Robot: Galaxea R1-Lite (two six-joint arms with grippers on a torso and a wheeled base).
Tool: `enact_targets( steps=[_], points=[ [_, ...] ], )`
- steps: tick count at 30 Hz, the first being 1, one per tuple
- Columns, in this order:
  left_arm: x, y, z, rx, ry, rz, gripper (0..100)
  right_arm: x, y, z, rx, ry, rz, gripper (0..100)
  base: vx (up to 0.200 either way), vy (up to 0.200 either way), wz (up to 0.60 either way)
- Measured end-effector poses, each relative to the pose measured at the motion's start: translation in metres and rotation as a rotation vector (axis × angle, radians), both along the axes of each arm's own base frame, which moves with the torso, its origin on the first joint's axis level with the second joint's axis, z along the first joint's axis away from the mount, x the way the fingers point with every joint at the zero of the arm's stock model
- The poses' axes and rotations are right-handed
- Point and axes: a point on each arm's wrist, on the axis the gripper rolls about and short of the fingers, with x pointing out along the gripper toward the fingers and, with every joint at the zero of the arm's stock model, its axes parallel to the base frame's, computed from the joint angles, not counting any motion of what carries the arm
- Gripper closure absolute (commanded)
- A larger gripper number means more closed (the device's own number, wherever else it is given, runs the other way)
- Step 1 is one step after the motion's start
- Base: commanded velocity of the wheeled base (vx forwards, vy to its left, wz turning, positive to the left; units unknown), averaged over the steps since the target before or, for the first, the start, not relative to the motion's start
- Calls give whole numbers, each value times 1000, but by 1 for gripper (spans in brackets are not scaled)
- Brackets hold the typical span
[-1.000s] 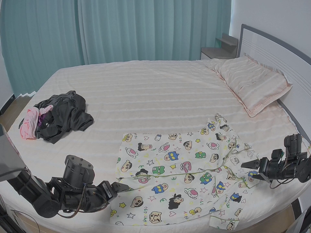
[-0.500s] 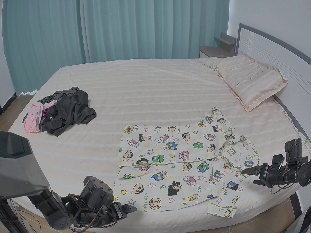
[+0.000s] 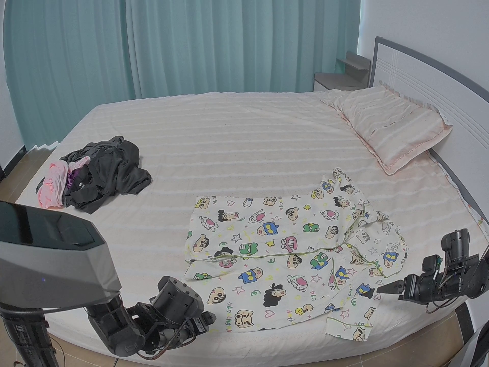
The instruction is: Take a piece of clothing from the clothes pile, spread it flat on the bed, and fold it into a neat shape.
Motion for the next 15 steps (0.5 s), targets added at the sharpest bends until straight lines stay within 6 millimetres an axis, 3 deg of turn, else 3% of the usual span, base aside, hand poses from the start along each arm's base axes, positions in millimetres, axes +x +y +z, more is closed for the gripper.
enact_targets(
  steps=[8,15],
  points=[
    [11,-2,-9,29,-14,38,100,-16,2,-23,-131,90,115,0,0,0,0],
    [19,1,-8,20,-57,86,100,-21,22,-35,-160,145,191,0,0,0,0]
  ],
)
